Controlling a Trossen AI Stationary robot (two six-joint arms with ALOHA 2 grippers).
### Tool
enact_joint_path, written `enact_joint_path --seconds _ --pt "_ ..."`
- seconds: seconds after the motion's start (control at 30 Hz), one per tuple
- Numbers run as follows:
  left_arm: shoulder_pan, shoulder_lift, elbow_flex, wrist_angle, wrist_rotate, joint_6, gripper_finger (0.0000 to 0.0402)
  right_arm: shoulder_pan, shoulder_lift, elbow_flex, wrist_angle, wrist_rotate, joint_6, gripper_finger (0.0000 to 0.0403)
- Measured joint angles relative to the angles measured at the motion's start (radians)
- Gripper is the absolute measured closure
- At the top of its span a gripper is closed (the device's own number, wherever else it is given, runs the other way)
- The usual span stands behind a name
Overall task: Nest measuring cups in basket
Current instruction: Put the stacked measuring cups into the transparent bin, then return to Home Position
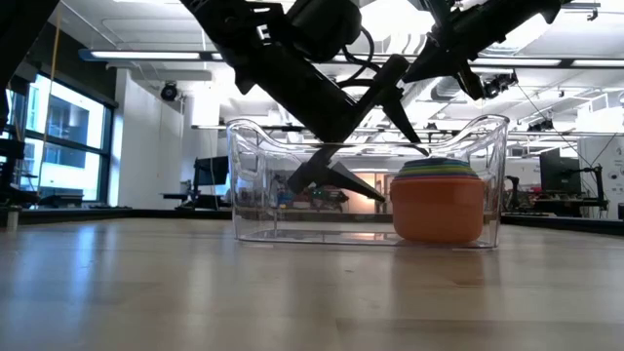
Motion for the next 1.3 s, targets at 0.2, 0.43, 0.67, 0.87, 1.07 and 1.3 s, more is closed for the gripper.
enact_joint_path --seconds 0.2,0.43,0.67,0.87,1.07,1.3 --pt "0.000 0.000 0.000 -0.005 -0.001 -0.018 0.0080 0.000 0.000 0.000 0.000 0.000 -0.002 0.0402" --pt "0.000 0.000 0.001 -0.068 -0.021 -0.028 0.0080 0.000 0.000 0.000 0.000 0.012 -0.002 0.0402" --pt "0.000 -0.005 0.001 -0.077 -0.023 -0.027 0.0080 0.000 0.000 0.000 0.000 0.012 -0.002 0.0402" --pt "0.009 -0.052 -0.001 -0.087 -0.031 0.028 0.0080 0.000 0.000 0.000 0.000 0.013 -0.003 0.0402" --pt "0.029 -0.097 -0.001 -0.104 -0.035 0.060 0.0080 0.000 0.000 0.000 -0.004 0.013 -0.003 0.0402" --pt "0.038 -0.137 0.000 -0.110 -0.039 0.090 0.0080 0.000 0.000 0.000 -0.004 0.013 -0.003 0.0402"
